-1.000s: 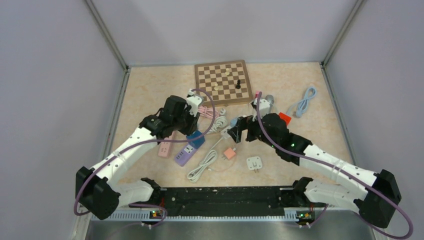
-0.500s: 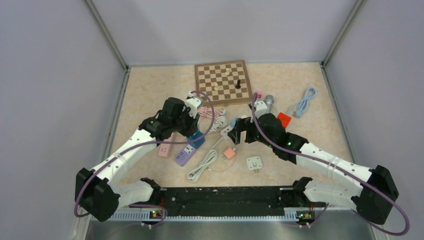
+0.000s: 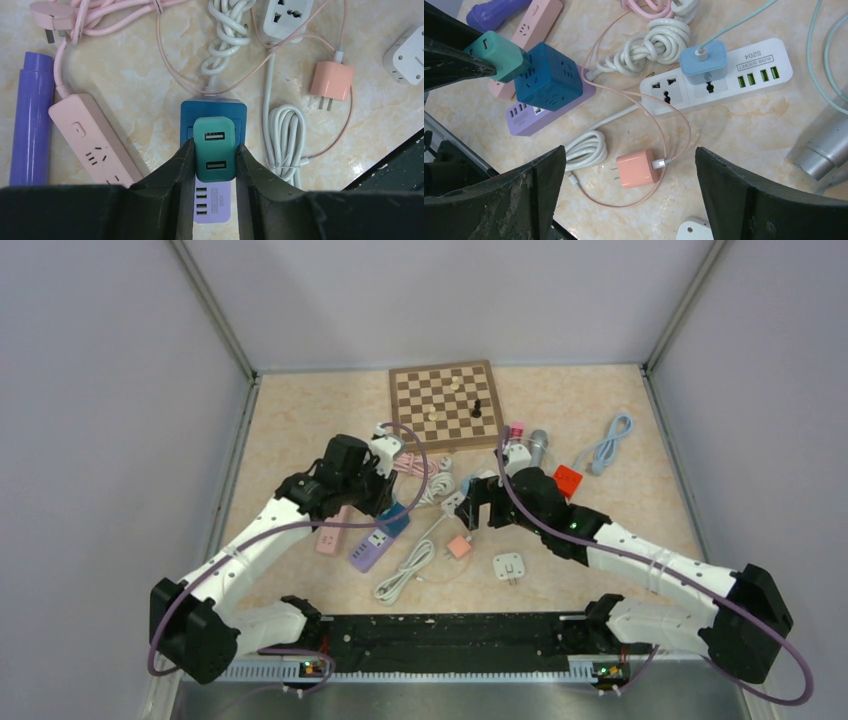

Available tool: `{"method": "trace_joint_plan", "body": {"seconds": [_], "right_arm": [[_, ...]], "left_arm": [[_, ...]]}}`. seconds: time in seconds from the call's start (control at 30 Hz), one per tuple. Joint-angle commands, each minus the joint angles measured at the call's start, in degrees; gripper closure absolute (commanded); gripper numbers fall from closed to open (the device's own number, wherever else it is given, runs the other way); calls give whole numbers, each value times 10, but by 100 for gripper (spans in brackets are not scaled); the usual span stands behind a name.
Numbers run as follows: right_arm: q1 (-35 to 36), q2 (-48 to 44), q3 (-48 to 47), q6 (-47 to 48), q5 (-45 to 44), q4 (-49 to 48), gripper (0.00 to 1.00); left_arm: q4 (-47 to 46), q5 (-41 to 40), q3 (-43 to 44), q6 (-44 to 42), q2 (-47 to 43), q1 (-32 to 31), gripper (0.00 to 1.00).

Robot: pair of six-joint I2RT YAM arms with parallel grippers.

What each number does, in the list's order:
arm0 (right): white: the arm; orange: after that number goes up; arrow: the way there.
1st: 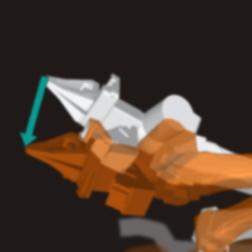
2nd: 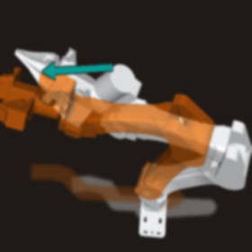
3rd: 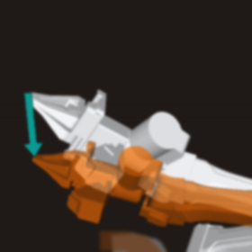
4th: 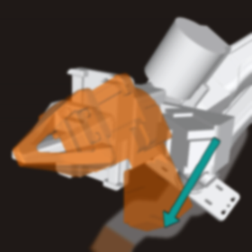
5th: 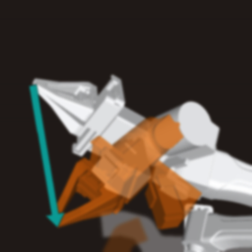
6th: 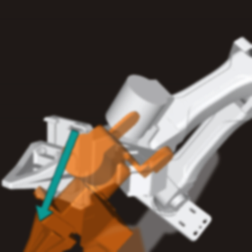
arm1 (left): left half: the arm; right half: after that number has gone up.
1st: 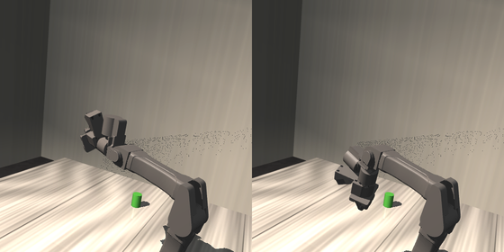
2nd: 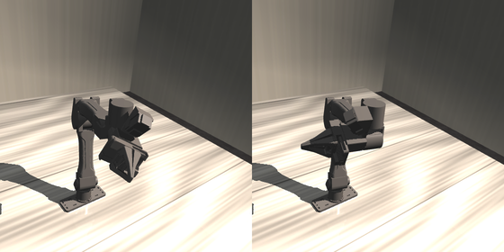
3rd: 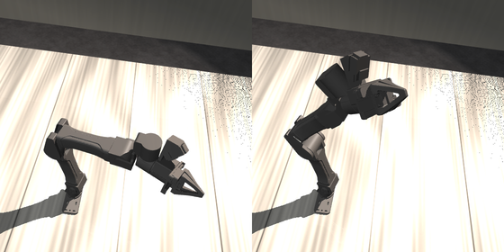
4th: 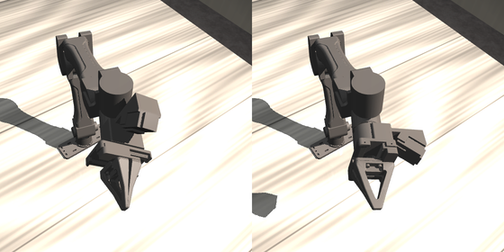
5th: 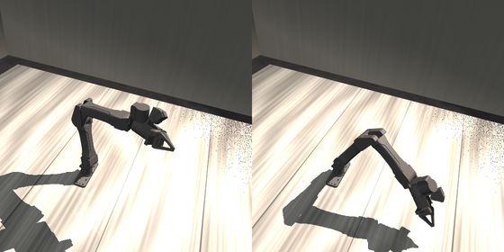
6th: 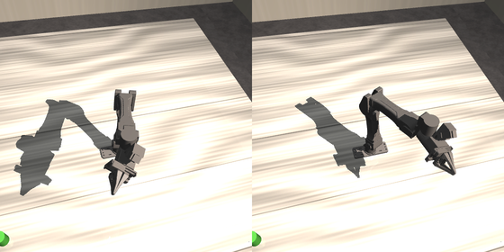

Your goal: Insert the plug

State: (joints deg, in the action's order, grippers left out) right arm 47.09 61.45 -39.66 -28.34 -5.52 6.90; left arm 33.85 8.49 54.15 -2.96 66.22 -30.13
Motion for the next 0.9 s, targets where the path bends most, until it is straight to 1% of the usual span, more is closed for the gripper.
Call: {"method": "trace_joint_plan", "body": {"seconds": [0.0,0.1,0.2,0.3,0.43,0.6,0.7,0.87], "right_arm": [[4,10,-16,-2,2,-6,3],[4,12,-16,-1,0,-5,4],[4,13,-15,0,-1,-6,4],[4,17,-16,0,0,-7,4],[4,21,-16,-1,2,-8,4],[4,22,-14,-2,2,-8,3],[4,23,-14,-2,3,-9,4],[4,24,-15,-1,3,-8,4]], "left_arm": [[37,6,24,7,7,3,100],[39,28,28,7,15,3,100],[41,30,29,8,22,3,100],[20,28,17,9,20,3,100],[-6,3,11,16,9,3,100],[-20,-36,17,5,-32,3,100],[-31,-26,13,3,-51,3,100],[-31,-4,4,2,-44,3,100]]}}
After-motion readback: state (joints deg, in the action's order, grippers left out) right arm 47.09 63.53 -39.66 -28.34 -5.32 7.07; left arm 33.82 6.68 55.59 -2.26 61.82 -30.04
